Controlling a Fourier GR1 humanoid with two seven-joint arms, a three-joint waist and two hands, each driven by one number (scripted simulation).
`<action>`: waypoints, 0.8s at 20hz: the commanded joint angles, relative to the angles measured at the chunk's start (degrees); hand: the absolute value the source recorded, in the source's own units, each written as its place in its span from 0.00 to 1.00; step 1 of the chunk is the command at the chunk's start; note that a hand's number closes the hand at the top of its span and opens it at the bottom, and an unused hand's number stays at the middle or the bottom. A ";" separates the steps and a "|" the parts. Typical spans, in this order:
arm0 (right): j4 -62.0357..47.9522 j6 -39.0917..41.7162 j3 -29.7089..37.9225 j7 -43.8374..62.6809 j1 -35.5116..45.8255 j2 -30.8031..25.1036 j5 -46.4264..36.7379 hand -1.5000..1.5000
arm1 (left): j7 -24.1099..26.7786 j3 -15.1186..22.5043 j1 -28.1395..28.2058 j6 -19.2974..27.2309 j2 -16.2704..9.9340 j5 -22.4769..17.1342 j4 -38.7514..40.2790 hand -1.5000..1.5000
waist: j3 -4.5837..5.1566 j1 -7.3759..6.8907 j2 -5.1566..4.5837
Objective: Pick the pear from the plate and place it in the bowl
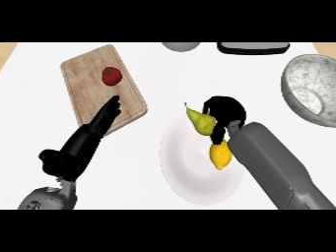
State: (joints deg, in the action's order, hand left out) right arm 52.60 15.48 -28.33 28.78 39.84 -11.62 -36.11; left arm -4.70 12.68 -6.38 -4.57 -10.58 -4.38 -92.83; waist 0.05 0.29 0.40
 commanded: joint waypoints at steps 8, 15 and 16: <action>11.24 -18.46 3.51 6.04 -1.82 -10.89 -12.45 1.00 | 1.19 -2.50 -0.58 -1.99 -1.31 -0.80 1.36 0.50 | -0.02 1.21 0.12; 22.38 -27.88 12.79 8.23 -0.82 -11.87 -11.15 1.00 | -2.27 -0.29 -1.16 1.63 1.61 2.09 -0.29 0.50 | -0.08 0.79 -0.01; 23.48 -27.41 16.21 7.42 0.42 -13.11 -8.18 1.00 | 1.08 0.13 0.67 0.19 1.51 1.62 0.15 0.50 | -0.06 0.75 -0.02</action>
State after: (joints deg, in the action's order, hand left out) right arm 70.96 -8.69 -18.10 36.17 39.82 -22.55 -46.78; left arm -4.94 12.27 -6.28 -4.36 -9.59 -3.33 -92.54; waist -0.01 1.04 0.43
